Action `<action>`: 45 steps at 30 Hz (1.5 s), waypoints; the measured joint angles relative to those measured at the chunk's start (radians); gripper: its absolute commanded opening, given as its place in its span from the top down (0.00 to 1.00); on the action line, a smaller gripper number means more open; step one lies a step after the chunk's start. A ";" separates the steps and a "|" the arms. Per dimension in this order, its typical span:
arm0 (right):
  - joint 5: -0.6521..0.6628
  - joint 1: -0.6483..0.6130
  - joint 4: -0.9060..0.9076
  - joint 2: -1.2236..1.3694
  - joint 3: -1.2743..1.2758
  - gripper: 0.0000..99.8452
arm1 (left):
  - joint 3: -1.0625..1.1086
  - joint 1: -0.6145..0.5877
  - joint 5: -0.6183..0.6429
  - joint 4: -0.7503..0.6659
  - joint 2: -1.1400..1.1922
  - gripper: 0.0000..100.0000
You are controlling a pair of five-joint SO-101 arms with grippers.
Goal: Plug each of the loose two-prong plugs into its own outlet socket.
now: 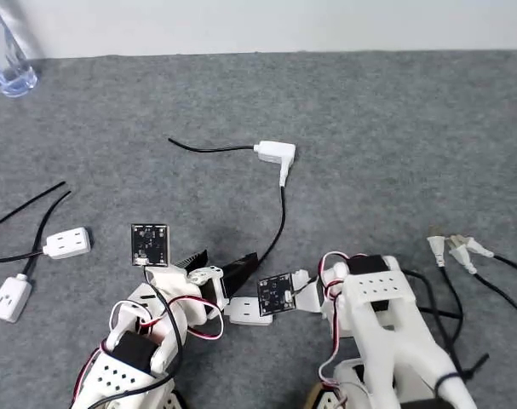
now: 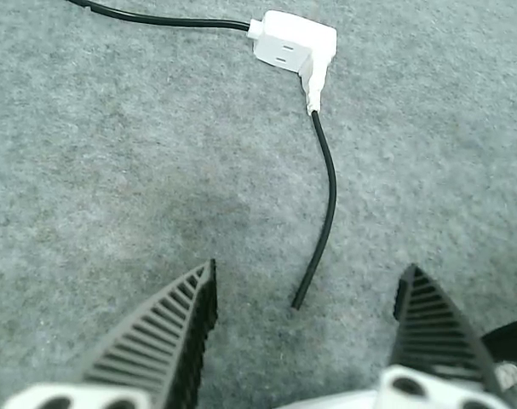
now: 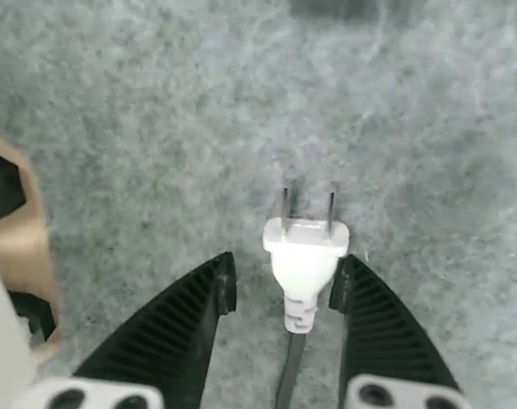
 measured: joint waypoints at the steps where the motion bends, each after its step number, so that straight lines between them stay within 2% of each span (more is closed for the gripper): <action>1: 0.000 0.000 -0.006 0.018 -0.002 0.82 | 0.000 0.000 0.000 0.000 0.000 0.68; 11: -0.021 -0.023 0.021 0.195 -0.133 0.82 | 0.000 0.000 0.000 0.000 0.000 0.68; 17: -0.025 -0.029 0.015 0.201 -0.146 0.94 | 0.000 0.000 0.000 0.000 0.000 0.68; 24: -0.025 -0.038 0.020 0.215 -0.153 0.94 | 0.000 0.000 0.000 0.000 0.000 0.68; 27: -0.025 -0.040 0.020 0.215 -0.153 1.00 | 0.000 0.000 0.000 0.000 0.000 0.68; 33: -0.026 -0.043 0.012 0.216 -0.147 0.99 | 0.000 0.000 0.000 0.000 0.000 0.68; 42: -0.278 -0.060 -0.158 0.219 -0.135 0.99 | 0.000 0.000 0.000 0.000 0.000 0.68; 45: -0.310 -0.060 -0.203 0.221 -0.135 0.99 | 0.000 0.000 0.000 0.000 0.000 0.68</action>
